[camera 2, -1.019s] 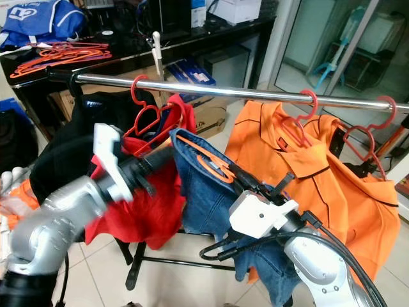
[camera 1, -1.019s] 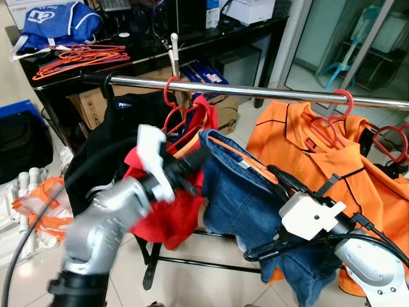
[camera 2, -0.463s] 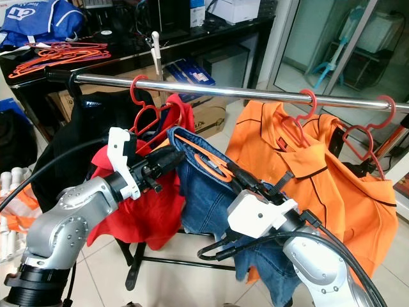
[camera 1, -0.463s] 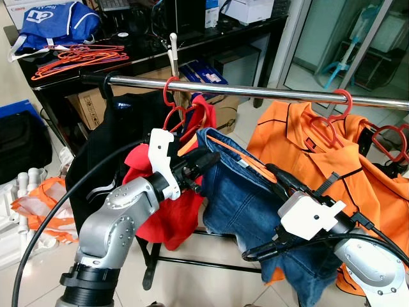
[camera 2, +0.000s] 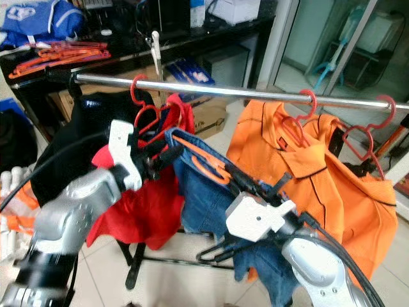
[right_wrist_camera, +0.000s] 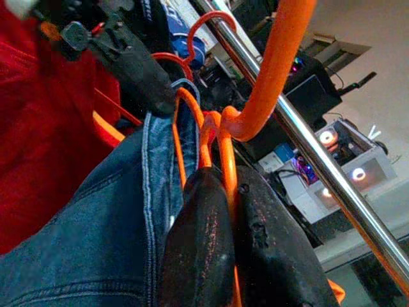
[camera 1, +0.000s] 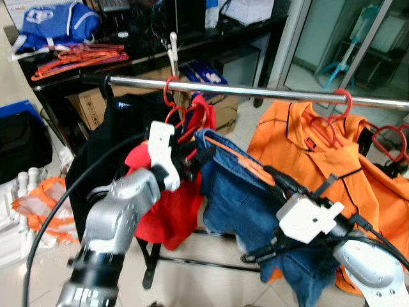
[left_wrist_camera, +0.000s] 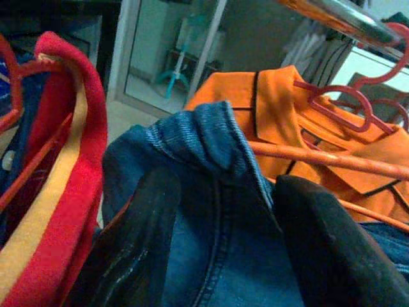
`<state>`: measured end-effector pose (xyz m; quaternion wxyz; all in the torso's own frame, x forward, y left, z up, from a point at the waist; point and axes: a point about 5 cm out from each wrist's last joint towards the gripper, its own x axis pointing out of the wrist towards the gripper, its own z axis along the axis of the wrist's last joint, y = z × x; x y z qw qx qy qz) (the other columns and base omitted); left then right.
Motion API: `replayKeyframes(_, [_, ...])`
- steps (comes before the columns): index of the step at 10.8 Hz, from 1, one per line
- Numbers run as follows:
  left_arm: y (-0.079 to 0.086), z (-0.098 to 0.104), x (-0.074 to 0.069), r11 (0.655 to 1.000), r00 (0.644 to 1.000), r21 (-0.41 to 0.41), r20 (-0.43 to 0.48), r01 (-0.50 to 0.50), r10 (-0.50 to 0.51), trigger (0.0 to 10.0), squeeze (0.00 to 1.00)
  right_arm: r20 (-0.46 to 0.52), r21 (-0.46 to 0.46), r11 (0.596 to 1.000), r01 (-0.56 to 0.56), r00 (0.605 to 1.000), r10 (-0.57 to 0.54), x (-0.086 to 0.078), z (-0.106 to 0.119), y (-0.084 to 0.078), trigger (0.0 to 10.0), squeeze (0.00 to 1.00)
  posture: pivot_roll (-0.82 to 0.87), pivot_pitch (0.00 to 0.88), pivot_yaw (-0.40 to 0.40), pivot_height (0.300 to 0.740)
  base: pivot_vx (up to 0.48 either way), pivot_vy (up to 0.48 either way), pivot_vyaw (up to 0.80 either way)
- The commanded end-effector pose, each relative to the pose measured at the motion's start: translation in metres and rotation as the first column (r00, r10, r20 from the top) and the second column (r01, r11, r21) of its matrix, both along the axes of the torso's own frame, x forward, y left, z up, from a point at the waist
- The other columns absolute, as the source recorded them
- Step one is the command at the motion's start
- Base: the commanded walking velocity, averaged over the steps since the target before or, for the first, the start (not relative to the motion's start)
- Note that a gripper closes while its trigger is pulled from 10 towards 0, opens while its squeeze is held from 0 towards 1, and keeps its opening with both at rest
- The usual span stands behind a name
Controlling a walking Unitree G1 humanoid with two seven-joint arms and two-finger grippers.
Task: Hang hanger
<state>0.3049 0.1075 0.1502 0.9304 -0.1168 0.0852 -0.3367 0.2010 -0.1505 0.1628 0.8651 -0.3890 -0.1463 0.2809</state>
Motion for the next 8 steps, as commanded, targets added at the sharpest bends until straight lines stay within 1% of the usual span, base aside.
replayKeyframes(1, [0.0028, 0.0012, 0.0036, 1.000, 1.000, 0.017, 0.008, -0.019, 0.019, 10.0, 0.00, 0.027, -0.002, 1.000, -0.003, 1.000, 0.003, -0.0006, 0.0017, 0.0004, 0.0, 0.00, -0.08, 0.000, 0.017, 0.740, 0.000, 0.000, 0.00])
replayKeyframes(3, [0.0025, -0.0028, 0.0047, 0.999, 1.000, 0.038, -0.005, -0.008, 0.009, 10.0, 0.00, 0.029, -0.005, 1.000, 0.002, 1.000, -0.002, -0.0003, -0.0008, -0.0021, 0.0, 0.00, -0.08, 0.000, 0.019, 0.740, 0.000, 0.000, 0.00])
replayKeyframes(4, [0.0034, -0.0043, 0.0044, 0.999, 1.000, 0.049, -0.008, -0.007, 0.008, 8.8, 0.00, 0.030, -0.005, 1.000, 0.002, 1.000, -0.002, -0.0005, -0.0014, -0.0021, 0.0, 0.00, -0.08, 0.000, 0.020, 0.740, 0.000, 0.000, 0.00])
replayKeyframes(5, [0.0056, -0.0053, 0.0049, 0.998, 1.000, 0.053, -0.006, -0.018, 0.019, 0.0, 0.00, 0.036, -0.004, 1.000, -0.001, 0.999, 0.001, -0.0004, 0.0015, -0.0011, 0.0, 0.00, -0.08, 0.000, 0.019, 0.740, 0.000, 0.000, 0.00])
replayKeyframes(8, [0.0086, -0.0061, 0.0034, 0.998, 1.000, 0.062, -0.002, -0.027, 0.027, 0.0, 0.00, 0.040, -0.002, 1.000, -0.002, 0.999, 0.002, -0.0016, 0.0034, -0.0012, 0.0, 0.00, -0.08, 0.000, 0.018, 0.740, 0.000, 0.000, 0.00])
